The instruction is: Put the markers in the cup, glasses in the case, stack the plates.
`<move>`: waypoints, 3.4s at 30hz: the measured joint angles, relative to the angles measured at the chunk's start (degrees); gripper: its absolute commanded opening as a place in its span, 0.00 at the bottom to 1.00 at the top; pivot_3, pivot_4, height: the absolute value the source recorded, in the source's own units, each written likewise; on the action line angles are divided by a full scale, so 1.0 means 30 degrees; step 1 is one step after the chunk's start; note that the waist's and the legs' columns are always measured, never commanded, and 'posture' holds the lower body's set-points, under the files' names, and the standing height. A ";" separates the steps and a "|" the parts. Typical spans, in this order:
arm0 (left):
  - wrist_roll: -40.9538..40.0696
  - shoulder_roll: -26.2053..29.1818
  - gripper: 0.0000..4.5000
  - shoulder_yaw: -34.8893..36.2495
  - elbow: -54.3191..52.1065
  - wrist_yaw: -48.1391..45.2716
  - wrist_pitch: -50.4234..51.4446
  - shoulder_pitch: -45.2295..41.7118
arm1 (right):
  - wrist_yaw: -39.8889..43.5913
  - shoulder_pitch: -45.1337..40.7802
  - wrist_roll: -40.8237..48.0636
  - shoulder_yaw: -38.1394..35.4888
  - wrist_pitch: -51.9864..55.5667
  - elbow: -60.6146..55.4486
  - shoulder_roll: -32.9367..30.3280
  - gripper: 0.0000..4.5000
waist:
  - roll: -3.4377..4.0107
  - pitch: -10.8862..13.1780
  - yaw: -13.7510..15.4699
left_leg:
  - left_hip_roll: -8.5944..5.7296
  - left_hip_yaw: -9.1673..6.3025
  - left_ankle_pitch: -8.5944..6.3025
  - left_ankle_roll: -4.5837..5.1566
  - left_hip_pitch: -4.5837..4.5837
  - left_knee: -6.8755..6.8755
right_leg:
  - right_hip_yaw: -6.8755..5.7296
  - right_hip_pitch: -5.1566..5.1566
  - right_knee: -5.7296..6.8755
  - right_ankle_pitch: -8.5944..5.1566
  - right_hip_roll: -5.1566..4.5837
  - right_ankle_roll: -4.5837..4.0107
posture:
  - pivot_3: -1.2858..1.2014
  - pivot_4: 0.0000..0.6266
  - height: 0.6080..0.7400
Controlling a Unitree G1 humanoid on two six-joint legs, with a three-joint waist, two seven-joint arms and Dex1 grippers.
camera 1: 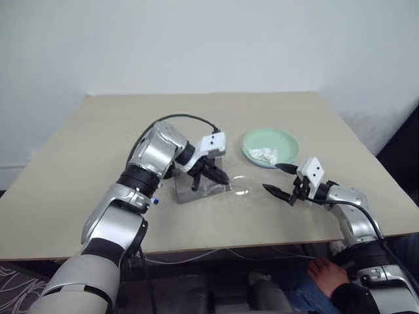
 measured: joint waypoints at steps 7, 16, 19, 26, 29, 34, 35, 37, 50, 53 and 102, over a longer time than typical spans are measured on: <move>0.1538 0.0595 0.02 0.0043 0.2895 0.2825 -0.3048 -0.1183 | 0.0002 -0.0181 -0.0004 0.0040 0.0058 -0.0019 0.0064 0.93 | 0.0002 -0.0001 0.0002 | -0.0003 0.0013 0.0000 0.0000 0.0010 0.0000 | 0.0014 0.0000 0.0011 0.0010 0.0007 0.0016 | 0.52 0.00 0.85; 0.3547 0.0609 0.02 -0.0710 0.5315 0.4418 -0.5213 -0.1171 | -0.0004 -0.0184 -0.0003 0.0249 0.0397 -0.0327 0.0320 0.93 | -0.0004 0.0002 0.0019 | -0.0009 0.0018 -0.0008 0.0014 -0.0013 0.0007 | 0.0016 -0.0002 -0.0005 0.0035 0.0001 0.0058 | 0.52 0.00 0.85; 0.3878 0.0538 0.02 -0.0815 0.5519 0.4736 -0.5391 -0.1034 | -0.0002 -0.0179 -0.0003 0.0250 0.0556 -0.0489 0.0320 0.93 | -0.0003 0.0001 0.0012 | -0.0008 0.0021 -0.0010 0.0016 -0.0010 0.0012 | 0.0020 -0.0003 -0.0002 0.0040 0.0000 0.0067 | 0.52 0.00 0.85; 0.4193 0.0179 0.02 -0.0946 0.5710 0.5027 -0.5489 -0.0286 | -0.0019 -0.0095 -0.0003 0.0262 0.0636 -0.0578 0.0331 0.93 | -0.0004 0.0002 0.0010 | -0.0007 0.0024 -0.0010 0.0016 -0.0011 0.0022 | 0.0020 -0.0002 0.0001 0.0045 0.0000 0.0074 | 0.52 0.00 0.85; 0.4366 0.0151 0.02 -0.1000 0.5651 0.5028 -0.5487 0.0074 | -0.0022 -0.0090 -0.0004 0.0270 0.0645 -0.0688 0.0344 0.93 | -0.0004 0.0001 0.0000 | -0.0007 0.0025 -0.0010 0.0016 -0.0009 0.0023 | 0.0023 -0.0002 0.0003 0.0047 0.0000 0.0077 | 0.52 0.00 0.85; 0.4511 0.0152 0.02 -0.1286 0.5047 0.4676 -0.5199 0.0662 | -0.0024 -0.0088 -0.0004 0.0282 0.0657 -0.0733 0.0396 0.93 | -0.0004 0.0001 0.0007 | -0.0005 0.0024 -0.0010 0.0016 -0.0012 0.0028 | 0.0022 -0.0002 0.0006 0.0048 0.0000 0.0077 | 0.52 0.00 0.85; 0.4506 0.0170 0.02 -0.1313 0.4677 0.4462 -0.5061 0.0776 | -0.0026 -0.0088 -0.0007 0.0290 0.0657 -0.0734 0.0433 0.93 | -0.0003 0.0001 0.0007 | -0.0007 0.0026 -0.0010 0.0017 -0.0010 0.0029 | 0.0024 0.0001 0.0005 0.0048 -0.0001 0.0077 | 0.52 0.00 0.85; 0.4480 0.0233 0.02 -0.1323 0.4067 0.4139 -0.4808 0.1043 | -0.0026 -0.0088 -0.0010 0.0314 0.0655 -0.0732 0.0522 0.93 | -0.0003 0.0000 0.0006 | -0.0006 0.0026 -0.0011 0.0017 -0.0010 0.0030 | 0.0025 0.0001 0.0005 0.0048 -0.0002 0.0078 | 0.52 0.00 0.85; 0.4126 0.0617 0.28 -0.1301 0.2144 0.3419 -0.3837 0.1872 | 0.0023 -0.0104 -0.0052 0.0511 0.0487 -0.0267 0.0767 0.93 | -0.0002 -0.0002 0.0007 | -0.0004 0.0027 -0.0013 0.0022 -0.0002 0.0033 | 0.0026 0.0004 0.0007 0.0048 -0.0001 0.0078 | 0.52 0.00 0.85; 0.4024 0.0593 0.28 -0.1276 0.2137 0.3416 -0.3595 0.1859 | 0.0057 -0.0156 -0.0060 0.0551 0.0379 -0.0049 0.0807 0.93 | -0.0002 -0.0001 0.0005 | -0.0005 0.0029 -0.0013 0.0022 -0.0005 0.0033 | 0.0029 0.0003 0.0006 0.0048 -0.0001 0.0078 | 0.52 0.00 0.85; 0.3982 0.1015 0.00 -0.0027 0.2877 0.1135 -0.7554 0.2044 | 0.0103 -0.0623 0.0003 0.0792 0.0129 -0.0055 0.1065 0.93 | -0.0013 -0.0005 -0.0010 | 0.0003 0.0052 -0.0042 0.0067 -0.0014 0.0085 | 0.0058 0.0000 0.0016 0.0094 -0.0003 0.0149 | 0.52 0.00 0.85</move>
